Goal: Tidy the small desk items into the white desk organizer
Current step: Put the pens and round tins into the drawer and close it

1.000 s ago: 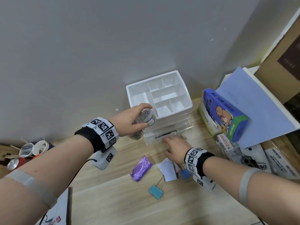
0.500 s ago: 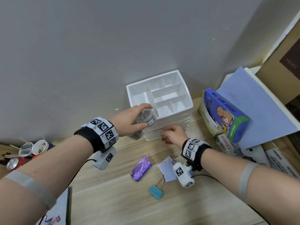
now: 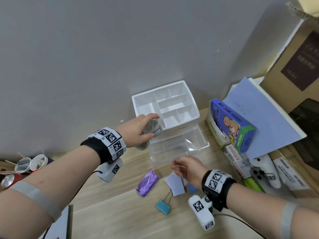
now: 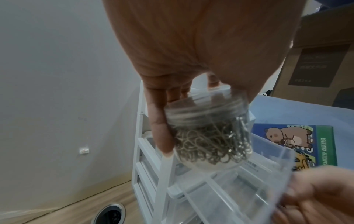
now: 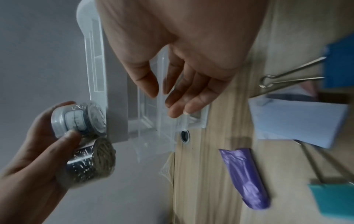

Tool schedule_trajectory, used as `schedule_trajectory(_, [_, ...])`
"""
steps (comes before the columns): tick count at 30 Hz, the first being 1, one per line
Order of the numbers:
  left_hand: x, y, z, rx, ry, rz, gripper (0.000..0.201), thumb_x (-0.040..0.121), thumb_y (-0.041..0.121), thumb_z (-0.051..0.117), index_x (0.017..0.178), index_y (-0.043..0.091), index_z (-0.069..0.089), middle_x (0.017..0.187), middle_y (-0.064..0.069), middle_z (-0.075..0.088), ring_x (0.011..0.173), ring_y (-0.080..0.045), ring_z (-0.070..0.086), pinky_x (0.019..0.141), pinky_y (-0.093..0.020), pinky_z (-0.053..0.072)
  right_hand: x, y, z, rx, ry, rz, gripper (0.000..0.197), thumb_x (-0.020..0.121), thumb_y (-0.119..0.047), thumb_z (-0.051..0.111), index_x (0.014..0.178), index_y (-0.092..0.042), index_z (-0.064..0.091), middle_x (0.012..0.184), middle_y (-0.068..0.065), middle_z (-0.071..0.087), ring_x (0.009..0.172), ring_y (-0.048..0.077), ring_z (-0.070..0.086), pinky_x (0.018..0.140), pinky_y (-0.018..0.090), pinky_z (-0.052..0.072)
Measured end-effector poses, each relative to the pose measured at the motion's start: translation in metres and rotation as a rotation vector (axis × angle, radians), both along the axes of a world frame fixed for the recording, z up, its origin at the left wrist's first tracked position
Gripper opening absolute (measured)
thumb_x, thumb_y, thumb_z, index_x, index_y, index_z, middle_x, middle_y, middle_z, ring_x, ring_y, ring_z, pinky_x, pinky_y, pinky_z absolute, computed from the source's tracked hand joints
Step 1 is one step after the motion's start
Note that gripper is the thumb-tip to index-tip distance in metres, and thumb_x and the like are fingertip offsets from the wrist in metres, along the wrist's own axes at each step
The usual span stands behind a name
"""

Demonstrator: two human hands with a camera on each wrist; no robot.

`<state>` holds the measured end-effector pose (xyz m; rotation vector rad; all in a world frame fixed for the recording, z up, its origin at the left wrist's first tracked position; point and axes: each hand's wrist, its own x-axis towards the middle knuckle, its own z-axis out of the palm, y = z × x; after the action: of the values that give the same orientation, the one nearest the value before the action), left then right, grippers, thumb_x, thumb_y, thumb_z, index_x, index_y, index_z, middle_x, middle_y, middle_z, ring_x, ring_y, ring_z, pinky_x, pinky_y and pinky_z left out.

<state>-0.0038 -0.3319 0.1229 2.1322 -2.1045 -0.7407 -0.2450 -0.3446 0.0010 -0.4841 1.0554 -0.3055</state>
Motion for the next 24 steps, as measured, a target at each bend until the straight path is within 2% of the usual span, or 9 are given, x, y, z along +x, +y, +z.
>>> schedule_trajectory(2, [-0.012,-0.002,0.004,-0.05,-0.047,-0.072,0.06,0.092,0.044,0.054,0.142,0.041,0.021,0.124,-0.004,0.05,0.095,-0.028,0.063,0.085,-0.046,0.053,-0.006,0.006,0.0,-0.004,0.005,-0.015,0.01,0.092,0.0,0.058,0.085,0.001,0.064,0.075,0.013,0.072,0.076,0.024,0.067,0.061,0.027,0.052])
schedule_trajectory(5, [-0.047,-0.006,0.004,-0.097,-0.102,-0.254,0.063,0.093,0.044,0.052,0.146,0.039,0.018,0.124,-0.005,0.047,0.084,-0.026,0.063,0.076,-0.041,0.055,-0.008,0.007,0.002,-0.006,0.011,-0.012,0.007,0.092,-0.001,0.059,0.088,-0.002,0.065,0.083,0.012,0.072,0.08,0.024,0.071,0.062,0.025,0.056])
schedule_trajectory(8, [-0.078,-0.016,-0.019,-0.046,-0.185,-0.393,0.06,0.094,0.043,0.051,0.146,0.037,0.021,0.125,-0.008,0.047,0.091,-0.028,0.062,0.076,-0.038,0.053,-0.009,0.005,0.003,-0.013,-0.004,-0.009,0.006,0.092,-0.002,0.06,0.097,-0.003,0.064,0.089,0.012,0.071,0.08,0.023,0.074,0.06,0.024,0.057])
schedule_trajectory(10, [-0.086,-0.024,-0.041,0.011,-0.241,-0.432,0.058,0.094,0.043,0.051,0.143,0.037,0.023,0.122,-0.011,0.048,0.096,-0.031,0.062,0.077,-0.04,0.054,-0.009,0.004,0.004,-0.018,-0.013,0.003,0.009,0.092,-0.002,0.06,0.101,-0.002,0.062,0.093,0.013,0.071,0.08,0.023,0.074,0.059,0.024,0.057])
schedule_trajectory(14, [-0.09,-0.03,-0.068,0.088,-0.298,-0.397,0.058,0.095,0.043,0.05,0.144,0.04,0.02,0.125,-0.015,0.048,0.099,-0.037,0.062,0.078,-0.046,0.054,-0.009,0.003,0.005,-0.021,-0.022,0.041,0.013,0.092,-0.003,0.06,0.105,-0.001,0.063,0.098,0.013,0.072,0.083,0.023,0.073,0.061,0.024,0.06])
schedule_trajectory(18, [-0.093,-0.027,-0.067,0.076,-0.297,-0.393,0.056,0.098,0.051,0.036,0.149,0.042,0.012,0.129,-0.016,0.049,0.099,-0.037,0.063,0.081,-0.046,0.055,-0.008,0.001,0.003,-0.033,0.002,0.055,0.015,0.092,-0.001,0.059,0.107,-0.001,0.062,0.101,0.014,0.072,0.084,0.022,0.074,0.071,0.027,0.06])
schedule_trajectory(20, [-0.093,-0.026,-0.048,-0.002,-0.312,-0.394,0.046,0.099,0.047,0.033,0.143,0.032,0.029,0.122,-0.014,0.053,0.095,-0.035,0.064,0.077,-0.043,0.054,-0.006,0.0,0.001,-0.03,0.018,0.054,0.012,0.091,0.002,0.059,0.102,0.0,0.064,0.096,0.014,0.072,0.083,0.023,0.074,0.069,0.026,0.061])
schedule_trajectory(22, [-0.087,-0.026,-0.023,-0.145,-0.358,-0.366,0.034,0.099,0.038,0.036,0.123,0.018,0.047,0.108,-0.01,0.056,0.088,-0.033,0.062,0.067,-0.04,0.048,-0.002,-0.002,0.0,-0.032,0.053,0.042,0.009,0.091,0.002,0.058,0.097,0.003,0.064,0.088,0.015,0.071,0.079,0.023,0.074,0.063,0.024,0.06])
schedule_trajectory(24, [-0.068,-0.03,0.0,-0.283,-0.417,-0.162,0.028,0.097,0.032,0.04,0.113,0.011,0.051,0.105,-0.011,0.055,0.091,-0.033,0.059,0.065,-0.041,0.047,0.005,-0.004,0.0,-0.029,0.086,0.026,0.008,0.089,0.002,0.058,0.094,0.005,0.063,0.08,0.016,0.071,0.074,0.023,0.075,0.058,0.023,0.059])
